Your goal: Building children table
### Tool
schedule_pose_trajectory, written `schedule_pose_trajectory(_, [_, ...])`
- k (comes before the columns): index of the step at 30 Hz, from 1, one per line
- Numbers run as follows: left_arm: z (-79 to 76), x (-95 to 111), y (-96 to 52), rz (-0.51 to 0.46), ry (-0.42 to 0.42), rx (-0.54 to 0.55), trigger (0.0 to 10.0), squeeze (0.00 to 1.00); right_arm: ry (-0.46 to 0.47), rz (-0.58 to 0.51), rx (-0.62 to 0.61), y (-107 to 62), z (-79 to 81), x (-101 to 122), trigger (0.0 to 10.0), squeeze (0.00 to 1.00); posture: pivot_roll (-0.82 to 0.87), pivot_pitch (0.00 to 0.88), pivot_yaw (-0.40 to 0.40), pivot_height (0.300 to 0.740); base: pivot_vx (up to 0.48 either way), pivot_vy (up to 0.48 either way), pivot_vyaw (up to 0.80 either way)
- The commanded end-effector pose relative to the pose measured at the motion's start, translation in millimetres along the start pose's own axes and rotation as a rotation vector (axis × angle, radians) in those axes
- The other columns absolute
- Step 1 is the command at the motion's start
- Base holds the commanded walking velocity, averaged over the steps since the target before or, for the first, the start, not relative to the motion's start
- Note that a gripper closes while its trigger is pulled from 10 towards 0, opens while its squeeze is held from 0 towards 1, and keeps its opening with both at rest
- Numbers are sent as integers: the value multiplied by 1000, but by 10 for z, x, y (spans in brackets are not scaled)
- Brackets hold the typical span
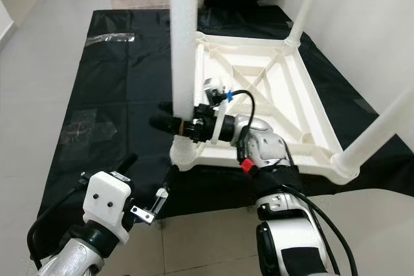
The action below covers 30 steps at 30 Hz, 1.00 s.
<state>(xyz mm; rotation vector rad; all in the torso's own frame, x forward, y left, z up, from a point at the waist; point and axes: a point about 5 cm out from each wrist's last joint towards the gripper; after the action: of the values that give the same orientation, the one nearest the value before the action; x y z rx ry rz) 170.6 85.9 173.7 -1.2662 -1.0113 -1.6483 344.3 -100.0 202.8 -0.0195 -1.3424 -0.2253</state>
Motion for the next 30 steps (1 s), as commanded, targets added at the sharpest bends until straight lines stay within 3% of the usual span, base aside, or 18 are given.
schedule_pose_trajectory(1, [-17,-29,-17,15,4,1,10000,0,3,-4,27,72,18,-5,0,0,192,71,-87,740,0,0,0])
schedule_pose_trajectory(5, [-15,-33,-19,16,4,3,10000,0,-43,-21,-26,48,-1,17,0,0,188,68,-84,740,0,0,0])
schedule_pose_trajectory(7, [-15,-37,-20,16,4,3,10000,0,-90,-58,-193,29,-74,35,0,0,185,62,-79,740,0,0,0])
schedule_pose_trajectory(10, [-14,-38,-20,17,4,3,10000,0,-108,-85,-282,12,-112,46,0,0,182,61,-78,740,0,0,0])
schedule_pose_trajectory(11, [-14,-43,-18,17,3,3,10000,0,-132,-130,-513,-59,-215,53,0,0,178,59,-73,740,0,0,0])
schedule_pose_trajectory(12, [-14,-43,-18,17,3,3,10000,0,-132,-130,-513,-59,-215,53,0,0,178,59,-73,740,0,0,0])
schedule_pose_trajectory(13, [-15,-44,-16,17,2,3,10000,0,-138,-146,-638,-107,-264,51,0,0,178,59,-73,740,0,0,0])
schedule_pose_trajectory(14, [-15,-44,-16,17,2,3,10000,0,-138,-146,-638,-107,-264,51,0,0,178,59,-73,740,0,0,0])
schedule_pose_trajectory(16, [-15,-46,-6,16,1,2,10000,0,-195,-139,-1098,-329,-350,-20,0,0,173,60,-72,740,0,0,0])
schedule_pose_trajectory(18, [-16,-44,3,14,1,-1,10000,0,-219,-174,-1421,-539,-292,-53,0,0,173,62,-74,740,0,0,0])
schedule_pose_trajectory(19, [-16,-44,3,14,1,-1,10000,0,-219,-174,-1421,-539,-292,-53,0,0,173,62,-74,740,0,0,0])
schedule_pose_trajectory(21, [-20,-43,6,14,2,-4,10000,0,-200,-205,-1548,-581,-174,-87,0,0,173,69,-74,740,0,0,0])
schedule_pose_trajectory(25, [-21,-44,7,14,2,-5,10000,0,-190,-209,-1575,-573,-132,-102,0,0,173,69,-74,740,0,0,0])
schedule_pose_trajectory(27, [-22,-44,8,14,1,-5,10000,0,-175,-210,-1580,-517,-84,-126,0,0,173,69,-74,740,0,0,0])
schedule_pose_trajectory(29, [-25,-42,10,14,0,-7,10000,0,-173,-222,-1538,-294,6,-164,0,0,172,75,-78,740,0,0,0])
schedule_pose_trajectory(30, [-27,-42,10,15,1,-7,10000,0,-171,-246,-1467,-151,36,-170,10000,0,173,77,-81,740,0,0,0])
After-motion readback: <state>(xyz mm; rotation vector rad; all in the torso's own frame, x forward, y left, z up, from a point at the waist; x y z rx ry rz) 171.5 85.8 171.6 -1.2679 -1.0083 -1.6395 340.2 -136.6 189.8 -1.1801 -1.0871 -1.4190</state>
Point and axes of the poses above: a point about 5 cm out from each wrist's last joint towards the gripper, its own y axis pointing out of the wrist towards the gripper, its own x axis along the axis of the wrist's last joint, z = x × y, and after that the axes turned 4 degrees about y, right-handed
